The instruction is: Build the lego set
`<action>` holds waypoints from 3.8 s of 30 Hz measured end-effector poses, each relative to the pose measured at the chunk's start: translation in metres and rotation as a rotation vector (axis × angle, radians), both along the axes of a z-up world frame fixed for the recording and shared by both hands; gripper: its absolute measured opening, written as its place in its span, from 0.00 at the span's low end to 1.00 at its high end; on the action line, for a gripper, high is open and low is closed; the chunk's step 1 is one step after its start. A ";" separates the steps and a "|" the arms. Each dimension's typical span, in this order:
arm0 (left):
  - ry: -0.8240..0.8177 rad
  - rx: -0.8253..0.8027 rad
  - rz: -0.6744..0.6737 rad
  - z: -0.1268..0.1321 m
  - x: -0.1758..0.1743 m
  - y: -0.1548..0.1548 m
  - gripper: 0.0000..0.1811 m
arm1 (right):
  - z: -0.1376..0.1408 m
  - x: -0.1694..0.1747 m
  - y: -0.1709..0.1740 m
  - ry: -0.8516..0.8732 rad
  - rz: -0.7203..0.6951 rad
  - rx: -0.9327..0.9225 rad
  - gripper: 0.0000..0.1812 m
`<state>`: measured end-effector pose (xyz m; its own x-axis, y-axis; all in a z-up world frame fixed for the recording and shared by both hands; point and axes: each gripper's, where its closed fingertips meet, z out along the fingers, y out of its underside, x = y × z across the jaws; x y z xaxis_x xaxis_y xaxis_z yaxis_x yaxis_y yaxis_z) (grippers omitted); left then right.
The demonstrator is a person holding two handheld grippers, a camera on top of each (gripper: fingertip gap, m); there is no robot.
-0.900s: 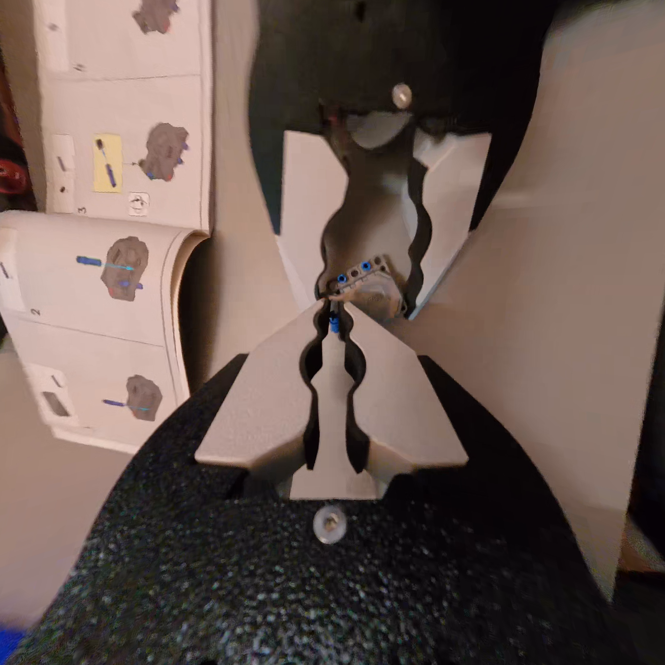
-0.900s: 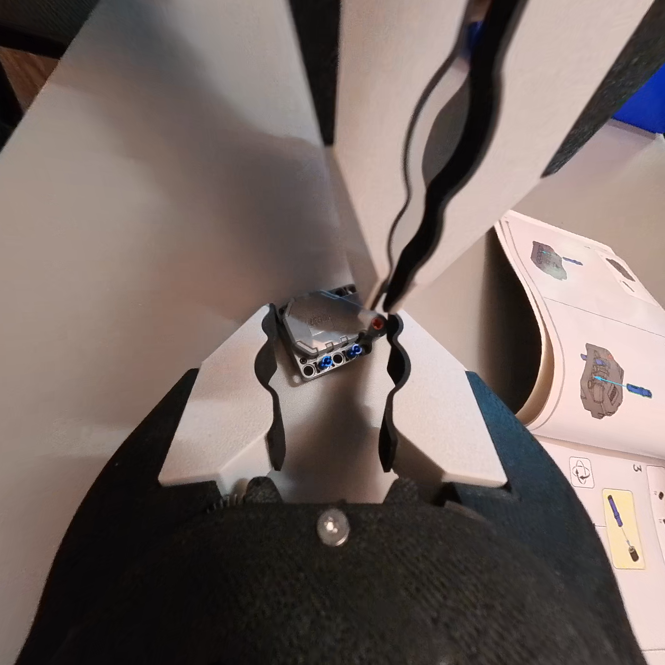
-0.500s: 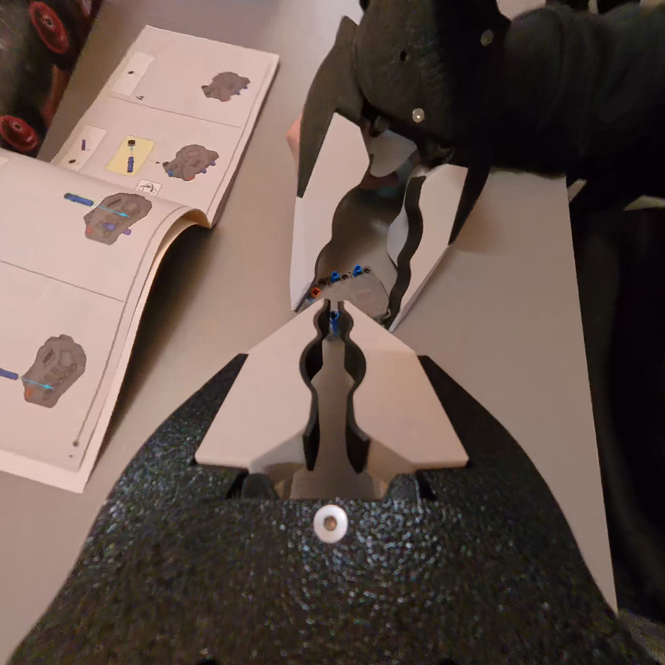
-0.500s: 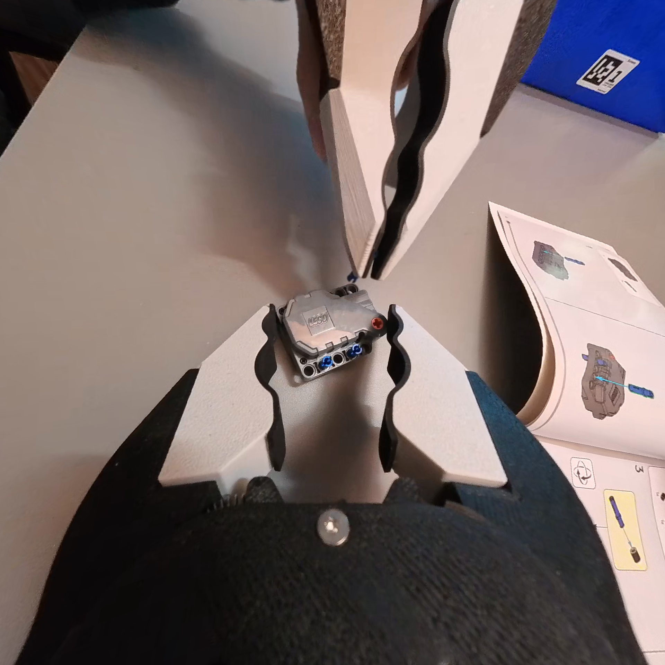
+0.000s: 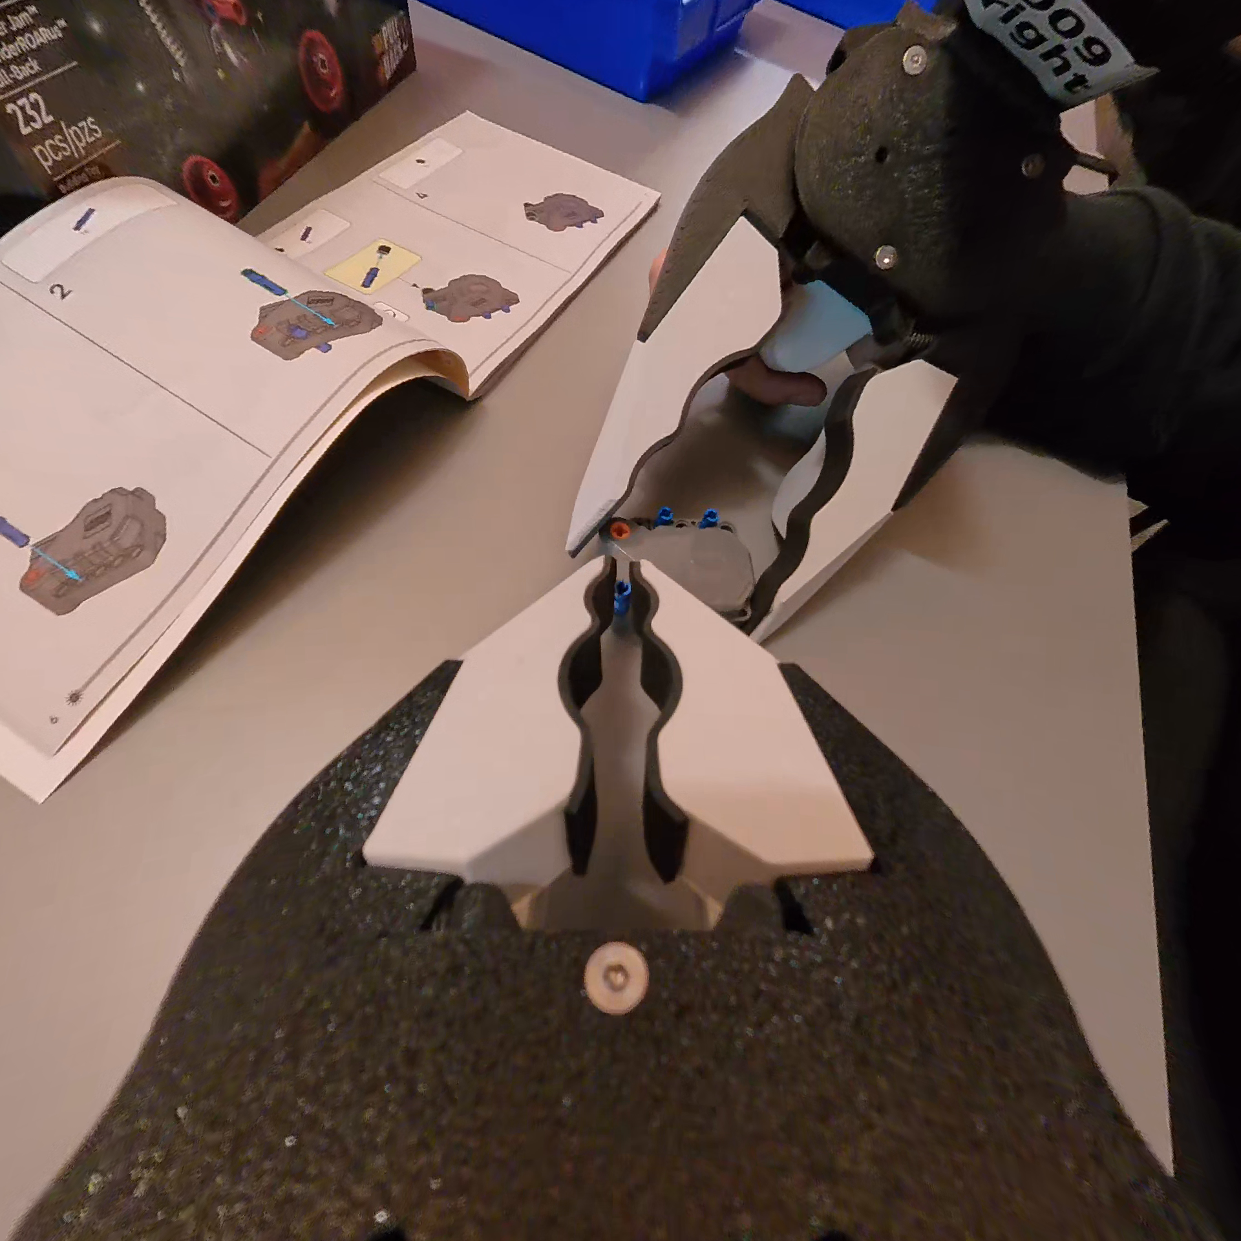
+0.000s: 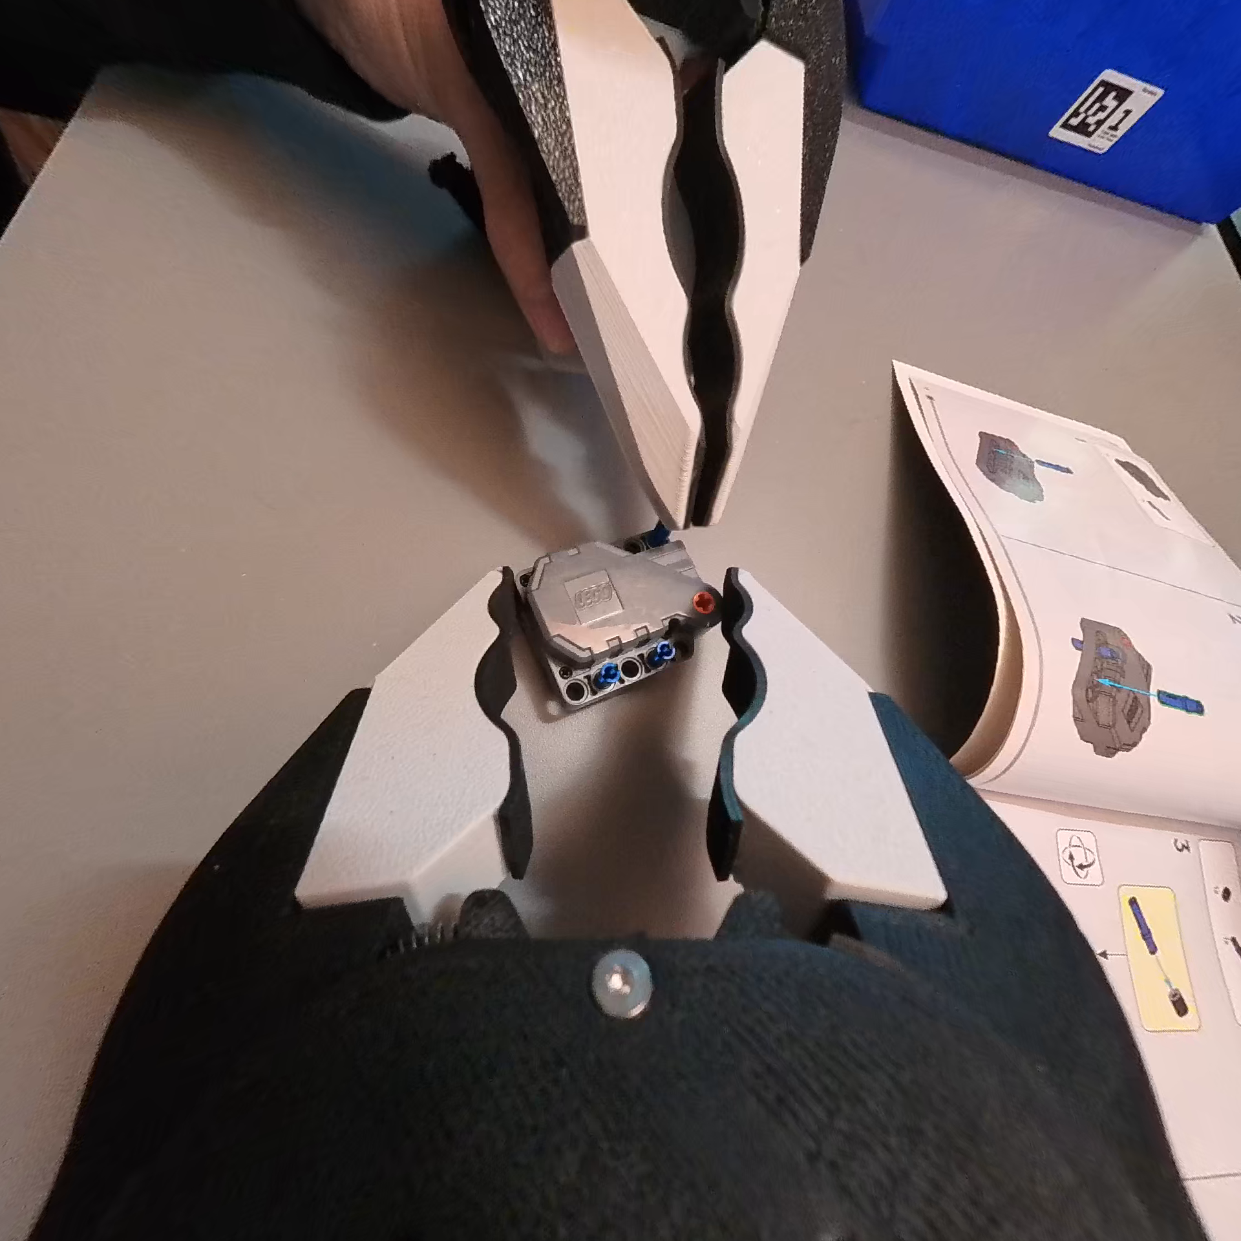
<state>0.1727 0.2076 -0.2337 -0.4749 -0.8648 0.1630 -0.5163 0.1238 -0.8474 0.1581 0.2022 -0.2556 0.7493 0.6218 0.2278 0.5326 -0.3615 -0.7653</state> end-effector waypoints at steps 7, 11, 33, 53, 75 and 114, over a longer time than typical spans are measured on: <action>-0.015 0.045 -0.009 0.000 0.002 -0.001 0.00 | 0.000 0.000 0.000 0.000 0.000 0.000 0.34; -0.026 0.088 -0.022 -0.001 0.001 -0.002 0.01 | 0.000 0.000 0.000 0.003 0.000 0.000 0.34; -0.007 -0.194 -0.058 0.014 0.001 -0.002 0.01 | 0.000 0.000 0.000 0.003 -0.002 -0.003 0.34; -0.407 -0.590 -0.129 0.111 -0.010 -0.013 0.01 | 0.119 -0.015 0.001 0.345 -0.042 0.355 0.07; -0.468 -0.197 -0.148 0.105 -0.031 -0.006 0.09 | 0.117 -0.023 0.010 0.371 -0.013 0.379 0.01; -0.376 -0.112 -0.208 0.067 -0.022 -0.008 0.01 | 0.083 -0.016 0.010 0.295 -0.021 0.236 0.04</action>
<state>0.1509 0.2000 -0.1668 -0.6812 -0.7313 0.0325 -0.1432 0.0896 -0.9856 0.1421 0.2121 -0.1726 0.8161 0.5618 0.1353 0.2713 -0.1658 -0.9481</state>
